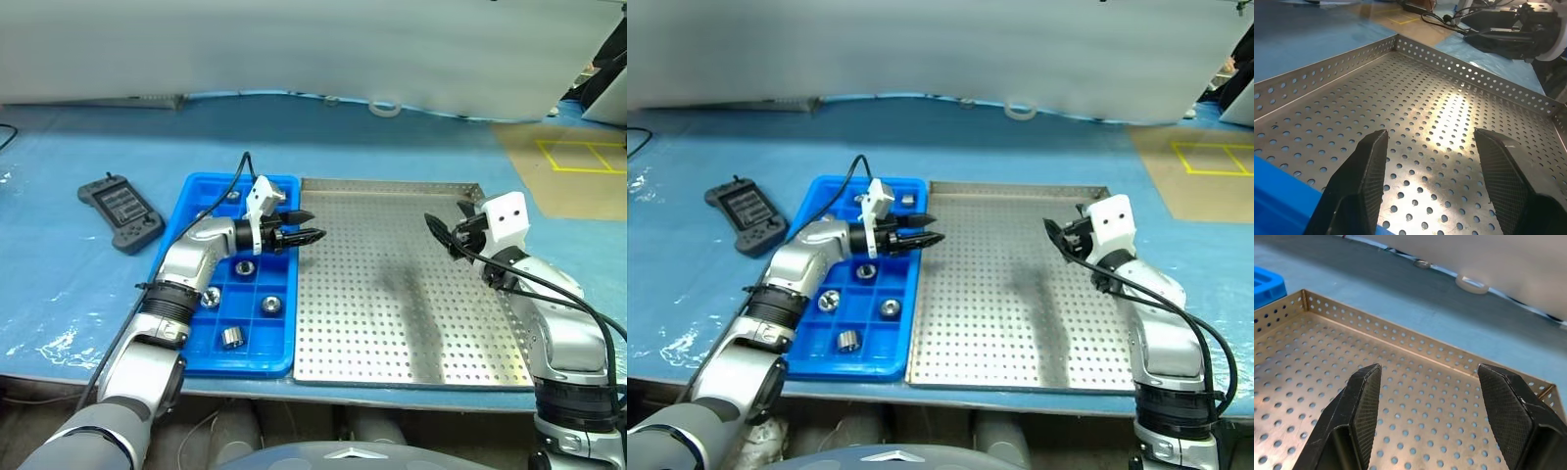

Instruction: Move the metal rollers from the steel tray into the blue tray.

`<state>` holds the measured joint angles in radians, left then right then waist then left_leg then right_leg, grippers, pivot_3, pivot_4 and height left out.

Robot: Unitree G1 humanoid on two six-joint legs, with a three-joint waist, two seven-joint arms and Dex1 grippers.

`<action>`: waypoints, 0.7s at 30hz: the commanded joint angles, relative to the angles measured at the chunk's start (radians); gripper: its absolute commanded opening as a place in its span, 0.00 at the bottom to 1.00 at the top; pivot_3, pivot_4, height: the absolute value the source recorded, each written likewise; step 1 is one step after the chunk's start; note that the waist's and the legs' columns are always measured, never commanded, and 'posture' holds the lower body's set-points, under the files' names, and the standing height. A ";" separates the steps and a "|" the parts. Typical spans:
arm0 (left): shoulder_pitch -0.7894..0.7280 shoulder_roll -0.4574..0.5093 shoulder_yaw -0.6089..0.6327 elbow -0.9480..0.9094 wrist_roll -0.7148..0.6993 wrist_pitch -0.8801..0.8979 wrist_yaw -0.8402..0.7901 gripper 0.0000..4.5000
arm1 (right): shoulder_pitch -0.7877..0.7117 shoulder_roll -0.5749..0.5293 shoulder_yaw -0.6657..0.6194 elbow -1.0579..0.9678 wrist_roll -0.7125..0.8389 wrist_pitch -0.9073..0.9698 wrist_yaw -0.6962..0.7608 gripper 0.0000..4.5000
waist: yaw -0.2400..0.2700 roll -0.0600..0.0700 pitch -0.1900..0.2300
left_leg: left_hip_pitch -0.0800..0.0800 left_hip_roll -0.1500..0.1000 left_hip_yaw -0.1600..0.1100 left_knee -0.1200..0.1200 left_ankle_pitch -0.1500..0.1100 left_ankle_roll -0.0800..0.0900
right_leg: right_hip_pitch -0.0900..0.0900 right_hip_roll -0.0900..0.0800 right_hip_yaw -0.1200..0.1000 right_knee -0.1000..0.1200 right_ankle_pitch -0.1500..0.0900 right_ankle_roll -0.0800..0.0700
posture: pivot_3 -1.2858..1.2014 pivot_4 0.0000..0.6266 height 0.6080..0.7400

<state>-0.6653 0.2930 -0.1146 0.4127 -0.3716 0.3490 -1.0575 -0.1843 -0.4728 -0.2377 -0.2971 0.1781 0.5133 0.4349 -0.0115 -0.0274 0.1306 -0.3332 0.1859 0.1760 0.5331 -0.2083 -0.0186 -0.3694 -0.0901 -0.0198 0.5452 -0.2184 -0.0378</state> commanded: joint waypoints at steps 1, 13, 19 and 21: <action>0.018 -0.007 0.016 -0.076 -0.011 -0.005 0.010 0.66 | -0.036 -0.006 0.014 0.015 -0.004 -0.023 -0.011 0.73 | 0.001 0.000 0.000 | 0.000 0.000 0.000 0.000 0.000 0.000 | 0.000 0.000 0.000 0.000 0.000 0.000 | 0.45 0.24 1.00; 0.093 -0.008 0.040 -0.179 -0.021 0.031 0.069 0.66 | -0.109 -0.017 0.060 0.118 -0.009 -0.067 0.006 0.73 | 0.030 0.002 0.001 | 0.000 0.000 0.000 0.000 -0.001 0.004 | 0.001 -0.001 0.000 -0.002 0.000 0.000 | 0.47 0.24 1.00; 0.079 -0.006 0.050 -0.174 -0.020 0.032 0.073 0.66 | -0.126 -0.006 0.052 0.143 -0.004 -0.101 -0.004 0.73 | 0.033 0.002 0.001 | -0.001 -0.001 0.000 0.000 -0.001 0.003 | 0.001 -0.002 0.000 -0.002 0.000 0.000 | 0.47 0.24 1.00; 0.072 -0.006 0.050 -0.166 -0.018 0.028 0.071 0.66 | -0.126 -0.004 0.049 0.152 -0.005 -0.111 -0.010 0.73 | 0.032 0.002 0.001 | -0.001 -0.001 0.000 0.000 -0.001 0.004 | 0.000 -0.002 0.000 -0.002 0.000 0.000 | 0.47 0.24 1.00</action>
<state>-0.5747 0.2877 -0.0821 0.2721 -0.3754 0.3881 -0.9869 -0.2917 -0.4735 -0.1723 -0.1300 0.1690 0.4320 0.4327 0.0209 -0.0255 0.1318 -0.3344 0.1847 0.1761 0.5331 -0.2087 -0.0139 -0.3690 -0.0919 -0.0201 0.5430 -0.2185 -0.0380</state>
